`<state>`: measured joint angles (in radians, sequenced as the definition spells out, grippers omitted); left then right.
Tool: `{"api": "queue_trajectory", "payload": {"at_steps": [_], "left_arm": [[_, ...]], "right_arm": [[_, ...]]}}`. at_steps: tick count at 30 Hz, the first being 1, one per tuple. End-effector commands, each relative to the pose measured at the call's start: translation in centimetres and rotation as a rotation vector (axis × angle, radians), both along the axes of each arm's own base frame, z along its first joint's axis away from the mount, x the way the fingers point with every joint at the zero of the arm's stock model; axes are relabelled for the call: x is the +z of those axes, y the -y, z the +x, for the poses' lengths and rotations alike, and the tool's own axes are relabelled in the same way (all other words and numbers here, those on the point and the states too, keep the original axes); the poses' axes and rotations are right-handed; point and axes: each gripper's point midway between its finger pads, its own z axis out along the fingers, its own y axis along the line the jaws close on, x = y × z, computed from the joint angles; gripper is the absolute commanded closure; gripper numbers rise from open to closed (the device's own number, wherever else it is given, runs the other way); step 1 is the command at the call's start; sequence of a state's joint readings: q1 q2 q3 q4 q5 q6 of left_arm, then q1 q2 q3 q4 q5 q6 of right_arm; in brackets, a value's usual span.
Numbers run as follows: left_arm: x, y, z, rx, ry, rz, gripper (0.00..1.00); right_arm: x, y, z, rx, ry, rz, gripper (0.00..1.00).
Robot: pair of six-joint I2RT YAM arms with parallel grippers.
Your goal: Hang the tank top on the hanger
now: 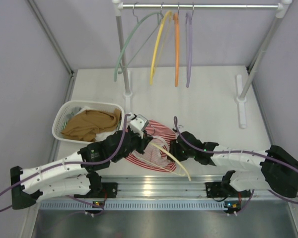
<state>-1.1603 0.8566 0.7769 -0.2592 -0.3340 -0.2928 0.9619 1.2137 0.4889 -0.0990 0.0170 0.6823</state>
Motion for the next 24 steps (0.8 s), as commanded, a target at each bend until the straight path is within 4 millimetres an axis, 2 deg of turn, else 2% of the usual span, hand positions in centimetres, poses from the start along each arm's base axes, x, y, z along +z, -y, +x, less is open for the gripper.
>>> {"api": "queue_trajectory", "payload": {"at_steps": [1,4,7,14,19,24], "left_arm": [[1.9,0.5,0.2,0.003,0.034,-0.054,1.0],[1.9,0.4,0.3,0.005,0.036,-0.049,1.0],[1.9,0.4,0.4,0.007,0.039,-0.047,1.0],[2.6,0.2,0.6,0.018,0.056,-0.054,1.0],[3.7,-0.6,1.2,0.069,0.087,-0.07,1.0],[4.6,-1.7,2.2,0.139,0.131,-0.077,1.0]], "right_arm": [[2.1,-1.8,1.3,-0.004,0.065,0.041,0.63],[2.1,-1.9,1.3,-0.004,0.068,0.032,0.64],[1.6,-1.7,1.2,-0.004,0.064,0.012,0.71],[1.8,-0.8,1.0,-0.021,0.07,0.002,0.93],[2.9,0.1,0.7,-0.038,0.085,0.023,1.0],[4.5,1.4,0.4,-0.069,0.108,0.051,1.0]]}}
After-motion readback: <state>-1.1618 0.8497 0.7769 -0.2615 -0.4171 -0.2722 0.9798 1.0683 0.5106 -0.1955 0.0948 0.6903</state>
